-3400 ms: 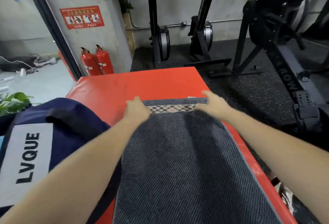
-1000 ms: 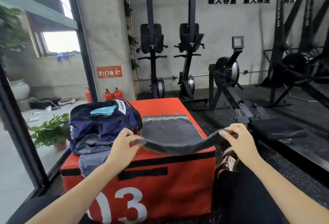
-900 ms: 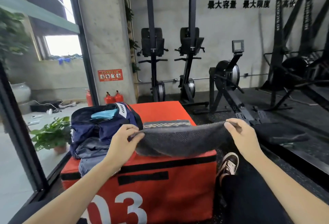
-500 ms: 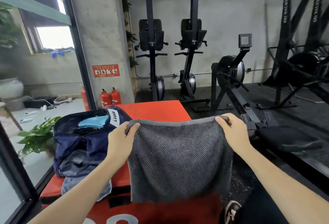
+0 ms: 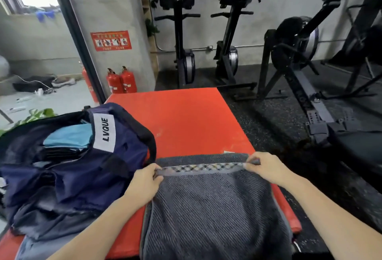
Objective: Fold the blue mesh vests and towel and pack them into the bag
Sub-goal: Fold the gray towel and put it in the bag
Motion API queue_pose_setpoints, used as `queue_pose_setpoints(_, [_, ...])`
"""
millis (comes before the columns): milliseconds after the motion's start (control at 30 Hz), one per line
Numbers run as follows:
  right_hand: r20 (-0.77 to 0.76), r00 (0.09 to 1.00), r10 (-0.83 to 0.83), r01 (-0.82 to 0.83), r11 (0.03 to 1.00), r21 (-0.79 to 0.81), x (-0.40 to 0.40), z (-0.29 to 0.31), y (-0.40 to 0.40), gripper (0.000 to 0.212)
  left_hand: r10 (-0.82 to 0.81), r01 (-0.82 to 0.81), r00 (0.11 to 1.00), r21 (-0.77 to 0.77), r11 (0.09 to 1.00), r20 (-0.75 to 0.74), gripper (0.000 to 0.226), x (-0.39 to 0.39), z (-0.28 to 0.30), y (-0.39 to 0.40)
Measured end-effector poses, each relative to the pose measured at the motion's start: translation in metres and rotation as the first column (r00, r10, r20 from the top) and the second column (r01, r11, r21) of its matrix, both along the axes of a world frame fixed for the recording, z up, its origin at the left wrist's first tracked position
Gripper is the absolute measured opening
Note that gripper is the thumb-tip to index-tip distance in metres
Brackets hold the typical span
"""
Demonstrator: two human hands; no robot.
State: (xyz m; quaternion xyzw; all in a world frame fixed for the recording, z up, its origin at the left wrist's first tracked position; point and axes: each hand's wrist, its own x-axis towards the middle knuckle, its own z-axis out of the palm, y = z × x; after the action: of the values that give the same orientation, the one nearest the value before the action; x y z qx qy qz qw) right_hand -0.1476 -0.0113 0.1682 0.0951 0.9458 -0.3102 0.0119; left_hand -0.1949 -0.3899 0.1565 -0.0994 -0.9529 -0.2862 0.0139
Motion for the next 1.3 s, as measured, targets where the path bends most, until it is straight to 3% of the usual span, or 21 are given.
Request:
queue_pose_setpoints(67, [0.117, 0.991, 0.070, -0.075, 0.996, 0.043, -0.010, -0.004, 0.005, 0.027, -0.047, 0.051, 0.997, -0.068, 0.996, 0.057, 0.015, -0.010, -0.002, 0.002])
queue_pose_setpoints(200, [0.208, 0.967, 0.149, -0.151, 0.989, -0.007, -0.015, 0.019, 0.009, 0.010, -0.092, 0.108, 0.988, -0.129, 0.986, 0.126, 0.007, -0.019, 0.022, 0.006])
queue_pose_setpoints(267, [0.144, 0.970, 0.198, -0.184, 0.977, -0.103, -0.012, 0.051, 0.009, 0.005, -0.098, 0.113, 0.989, -0.128, 0.985, 0.114, 0.014, -0.017, 0.048, 0.001])
queue_pose_setpoints(400, [-0.076, 0.983, 0.165, -0.178, 0.953, -0.244, -0.029, 0.091, 0.008, 0.003, -0.037, 0.033, 0.998, -0.082, 0.996, -0.052, 0.002, -0.036, 0.081, 0.002])
queue_pose_setpoints(533, [-0.010, 0.991, 0.133, -0.132, 0.991, 0.022, -0.067, 0.037, 0.006, 0.012, 0.033, -0.033, 0.999, -0.171, 0.985, 0.000, 0.004, -0.075, 0.040, 0.014])
queue_pose_setpoints(633, [0.032, 0.992, 0.124, -0.127, 0.983, 0.133, -0.079, -0.013, 0.012, 0.013, 0.054, -0.045, 0.998, -0.190, 0.981, 0.043, 0.004, -0.086, 0.002, 0.015])
queue_pose_setpoints(733, [0.019, 0.991, 0.133, -0.134, 0.981, 0.142, -0.085, -0.027, 0.017, 0.016, 0.015, -0.010, 1.000, -0.219, 0.976, 0.023, 0.005, -0.089, -0.008, 0.018])
queue_pose_setpoints(900, [0.095, 0.977, 0.190, -0.203, 0.966, 0.159, -0.083, -0.018, 0.014, 0.014, -0.233, 0.248, 0.968, -0.189, 0.950, 0.097, 0.016, -0.094, -0.002, 0.020])
queue_pose_setpoints(1067, [0.110, 0.963, 0.247, -0.261, 0.955, 0.140, -0.077, -0.016, 0.004, 0.021, -0.241, 0.270, 0.951, -0.143, 0.952, 0.191, 0.023, -0.100, 0.002, 0.012])
queue_pose_setpoints(1300, [0.154, 0.952, 0.266, -0.296, 0.930, 0.220, -0.070, -0.005, -0.009, 0.022, -0.254, 0.280, 0.951, -0.143, 0.949, 0.174, 0.018, -0.093, 0.008, 0.021])
